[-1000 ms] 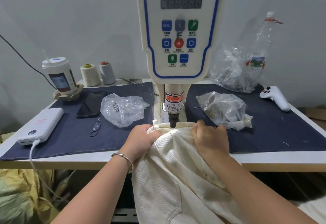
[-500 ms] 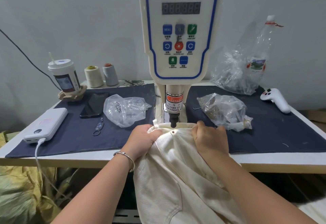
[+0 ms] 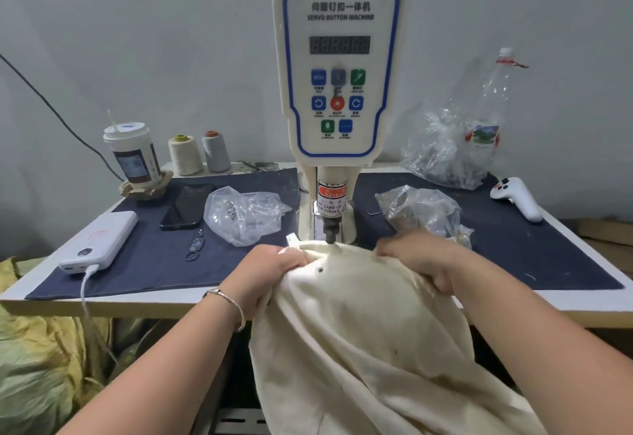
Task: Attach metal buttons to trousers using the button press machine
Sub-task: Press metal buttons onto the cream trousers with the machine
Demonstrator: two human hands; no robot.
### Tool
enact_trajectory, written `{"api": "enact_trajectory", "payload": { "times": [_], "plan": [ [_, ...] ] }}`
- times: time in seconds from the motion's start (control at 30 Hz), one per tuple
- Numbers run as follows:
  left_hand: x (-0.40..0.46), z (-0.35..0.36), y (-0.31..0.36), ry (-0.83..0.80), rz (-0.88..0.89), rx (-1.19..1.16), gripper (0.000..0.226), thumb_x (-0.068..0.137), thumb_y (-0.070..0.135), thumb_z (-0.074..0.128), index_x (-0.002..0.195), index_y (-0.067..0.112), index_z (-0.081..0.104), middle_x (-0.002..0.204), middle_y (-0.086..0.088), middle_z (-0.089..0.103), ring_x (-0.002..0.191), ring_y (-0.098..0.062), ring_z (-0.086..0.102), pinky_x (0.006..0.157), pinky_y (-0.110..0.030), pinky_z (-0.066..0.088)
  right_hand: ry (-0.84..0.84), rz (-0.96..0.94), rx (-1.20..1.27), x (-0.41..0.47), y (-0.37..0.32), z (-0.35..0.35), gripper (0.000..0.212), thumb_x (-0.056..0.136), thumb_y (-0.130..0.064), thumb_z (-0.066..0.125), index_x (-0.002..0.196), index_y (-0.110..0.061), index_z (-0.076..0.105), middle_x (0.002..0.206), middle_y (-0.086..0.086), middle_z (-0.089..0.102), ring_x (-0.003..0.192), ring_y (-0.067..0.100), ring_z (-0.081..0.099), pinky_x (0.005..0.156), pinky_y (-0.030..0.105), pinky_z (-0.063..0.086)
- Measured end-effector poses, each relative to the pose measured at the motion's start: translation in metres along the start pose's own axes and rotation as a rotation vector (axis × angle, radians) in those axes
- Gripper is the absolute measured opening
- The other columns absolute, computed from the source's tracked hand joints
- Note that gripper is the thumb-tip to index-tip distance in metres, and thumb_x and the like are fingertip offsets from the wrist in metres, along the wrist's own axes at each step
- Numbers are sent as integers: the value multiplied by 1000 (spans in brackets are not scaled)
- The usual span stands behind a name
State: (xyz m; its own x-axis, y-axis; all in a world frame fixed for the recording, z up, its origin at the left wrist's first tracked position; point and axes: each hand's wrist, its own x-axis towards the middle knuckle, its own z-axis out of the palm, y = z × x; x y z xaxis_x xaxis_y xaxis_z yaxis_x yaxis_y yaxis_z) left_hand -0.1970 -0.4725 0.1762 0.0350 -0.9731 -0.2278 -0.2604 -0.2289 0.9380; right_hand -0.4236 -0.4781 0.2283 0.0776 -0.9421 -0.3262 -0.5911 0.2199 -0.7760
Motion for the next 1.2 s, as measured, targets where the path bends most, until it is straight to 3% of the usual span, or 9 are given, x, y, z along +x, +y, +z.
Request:
{"api": "enact_trajectory", "payload": {
  "times": [0.2,0.3,0.47,0.57,0.63,0.73,0.83,1.07,1.2],
  "plan": [
    [-34,-22,-16,-269,-81,-81,20,57,24,69,69,9,66,74,-11,55,65,-22,50,58,-31,37,-393,-72,447,-31,8,-5,16,87,-12,63,87,-3,76,88,13,73,75,19,70,65,27,55],
    [-48,-44,-8,-474,-92,-52,54,58,23,72,100,-9,63,98,-22,57,90,-32,52,77,-38,41,-599,-197,376,-52,-6,-5,19,91,-15,61,101,-2,71,94,11,70,80,18,67,67,26,53],
    [-79,-43,57,-604,175,195,87,54,57,87,119,4,62,117,-15,66,106,-30,63,92,-40,49,-251,-666,-513,-88,-46,16,23,93,-26,61,72,-23,51,72,-9,51,66,7,47,62,26,36],
    [-97,-15,79,-598,250,366,70,54,50,86,112,13,70,115,-14,71,111,-30,66,105,-48,47,-40,-806,-491,-99,-60,20,18,86,-21,63,72,-23,53,70,-8,54,70,14,51,59,30,37],
    [-101,-7,81,-561,256,380,50,55,41,88,95,14,75,96,-8,76,91,-22,72,92,-37,55,-78,-791,-312,-98,-59,7,18,81,-25,73,70,-21,60,60,-10,56,61,7,49,54,26,35],
    [-102,-11,82,-684,241,341,13,66,19,84,75,14,76,70,2,70,62,-10,66,61,-19,51,-541,-599,-193,-94,-48,-20,28,72,-29,83,91,-14,69,79,1,71,71,13,62,66,29,47],
    [-102,-19,79,-742,170,202,40,66,14,80,97,-9,70,82,-7,73,70,-16,70,65,-23,55,-826,-453,-358,-82,-33,-30,51,68,-21,82,111,0,64,112,24,67,102,37,66,97,45,51],
    [-98,-37,62,-831,116,-106,89,58,21,94,133,-3,53,124,-27,59,107,-37,60,88,-40,56,-817,-458,184,-62,-19,-46,25,69,-6,73,94,-13,75,93,6,74,84,18,71,74,27,56],
    [-90,-43,56,-846,89,-84,61,70,2,79,128,7,61,121,-20,65,108,-33,64,89,-40,55,-846,-493,385,-54,-21,-40,24,78,-5,67,99,-15,73,94,5,73,86,17,71,72,26,56]
  ]
}}
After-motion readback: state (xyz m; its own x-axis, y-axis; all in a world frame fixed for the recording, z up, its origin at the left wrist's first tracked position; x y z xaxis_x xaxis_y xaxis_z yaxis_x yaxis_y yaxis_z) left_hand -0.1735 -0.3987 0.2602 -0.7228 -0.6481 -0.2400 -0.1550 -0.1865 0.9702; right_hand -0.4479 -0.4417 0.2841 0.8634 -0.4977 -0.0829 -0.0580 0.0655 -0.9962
